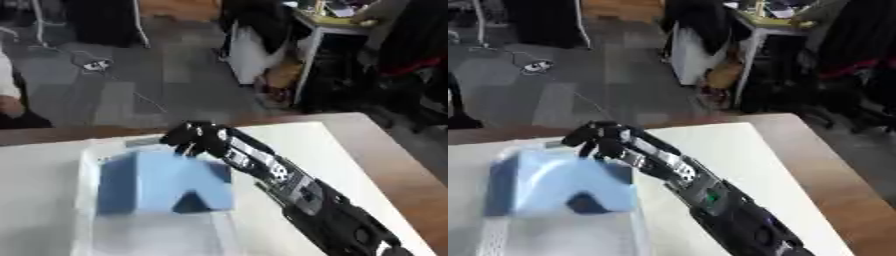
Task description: Pick up objects on the table and place them in the box.
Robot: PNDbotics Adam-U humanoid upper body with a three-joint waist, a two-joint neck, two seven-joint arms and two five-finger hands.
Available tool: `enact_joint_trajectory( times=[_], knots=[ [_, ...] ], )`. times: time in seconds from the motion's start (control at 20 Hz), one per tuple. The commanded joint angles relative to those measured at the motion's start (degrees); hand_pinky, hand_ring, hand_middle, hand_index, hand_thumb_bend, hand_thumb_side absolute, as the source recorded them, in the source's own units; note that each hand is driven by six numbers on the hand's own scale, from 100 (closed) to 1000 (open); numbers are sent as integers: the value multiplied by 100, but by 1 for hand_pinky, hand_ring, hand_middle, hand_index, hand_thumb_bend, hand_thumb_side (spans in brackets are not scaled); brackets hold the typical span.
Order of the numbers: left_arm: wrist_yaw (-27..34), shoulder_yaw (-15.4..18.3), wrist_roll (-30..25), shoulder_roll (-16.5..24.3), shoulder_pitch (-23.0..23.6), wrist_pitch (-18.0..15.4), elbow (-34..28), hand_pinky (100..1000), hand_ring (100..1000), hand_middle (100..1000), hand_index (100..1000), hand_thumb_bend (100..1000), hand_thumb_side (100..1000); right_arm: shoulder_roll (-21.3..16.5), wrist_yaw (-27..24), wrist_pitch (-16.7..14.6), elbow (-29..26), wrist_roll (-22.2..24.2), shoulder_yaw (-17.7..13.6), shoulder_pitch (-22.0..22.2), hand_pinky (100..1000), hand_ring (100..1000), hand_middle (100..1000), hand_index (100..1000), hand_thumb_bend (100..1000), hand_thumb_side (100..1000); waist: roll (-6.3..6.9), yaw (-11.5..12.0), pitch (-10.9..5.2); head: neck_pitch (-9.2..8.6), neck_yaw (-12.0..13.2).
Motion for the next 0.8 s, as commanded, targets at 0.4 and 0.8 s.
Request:
enact_joint_trajectory(
  times=[0.4,0.8],
  knots=[
    [-46,7,-59,6,-139,44,-81,393,536,652,713,835,835,-53,836,-55,-92,-519,-158,-87,589,845,930,972,261,1000,5,17,-63,-77,14],
    [-74,21,-64,68,-57,49,-81,392,535,651,713,834,834,-230,336,-116,-94,-831,-360,265,484,798,895,942,100,1000,31,-57,-98,-534,-38]
  ],
)
